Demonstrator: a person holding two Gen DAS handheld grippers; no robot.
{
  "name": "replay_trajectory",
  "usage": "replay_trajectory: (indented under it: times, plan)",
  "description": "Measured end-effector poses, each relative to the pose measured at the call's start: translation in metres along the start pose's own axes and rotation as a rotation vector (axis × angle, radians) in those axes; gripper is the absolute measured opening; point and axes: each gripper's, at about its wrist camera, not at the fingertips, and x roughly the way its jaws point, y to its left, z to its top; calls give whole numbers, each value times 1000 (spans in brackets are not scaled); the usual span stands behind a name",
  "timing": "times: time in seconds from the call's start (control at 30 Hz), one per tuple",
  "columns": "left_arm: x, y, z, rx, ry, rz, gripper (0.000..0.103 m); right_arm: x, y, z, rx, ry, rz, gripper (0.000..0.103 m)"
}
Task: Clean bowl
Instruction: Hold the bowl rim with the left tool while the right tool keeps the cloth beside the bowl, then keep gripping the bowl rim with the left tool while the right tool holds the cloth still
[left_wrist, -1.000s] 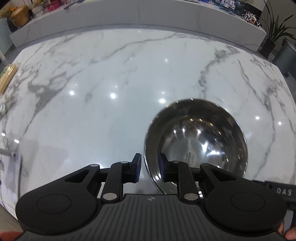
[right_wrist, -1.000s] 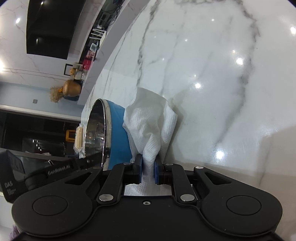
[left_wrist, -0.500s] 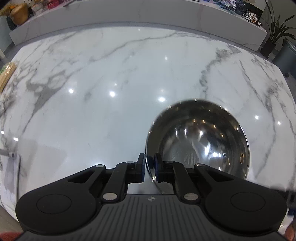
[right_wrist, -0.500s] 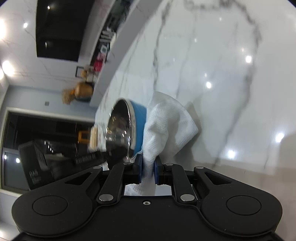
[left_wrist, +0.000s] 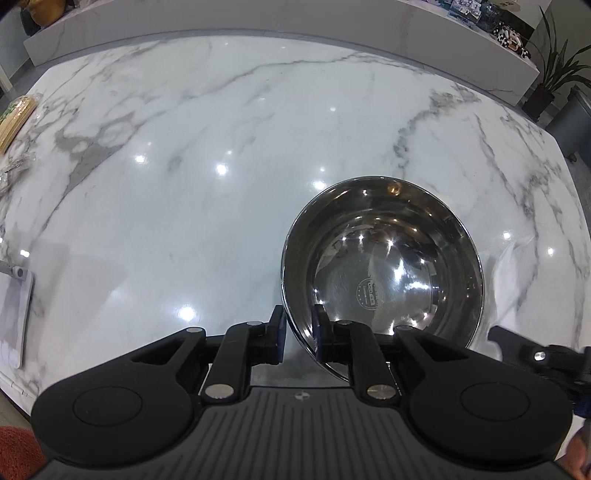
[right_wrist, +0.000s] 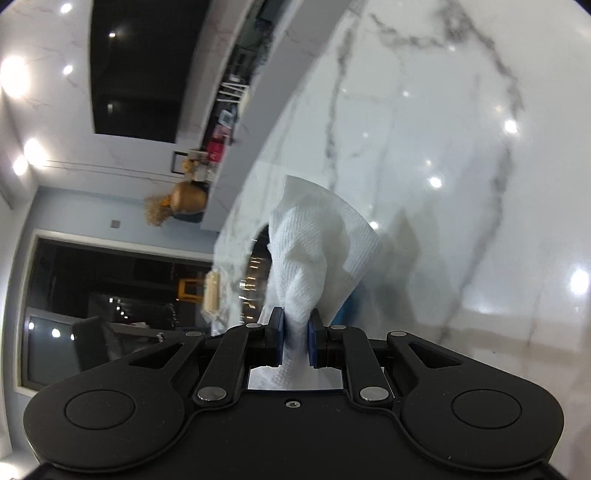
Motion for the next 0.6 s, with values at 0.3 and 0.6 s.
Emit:
replay_trajectory:
  times: [0.3,0.6]
  plan:
    - [-2,-5,-4,9,8,-4,15,21,-9,-12,-30,37,-140,13]
    - [0,-2,13,67,-83,7,15,19,-16,-23,-27,51,-157,13]
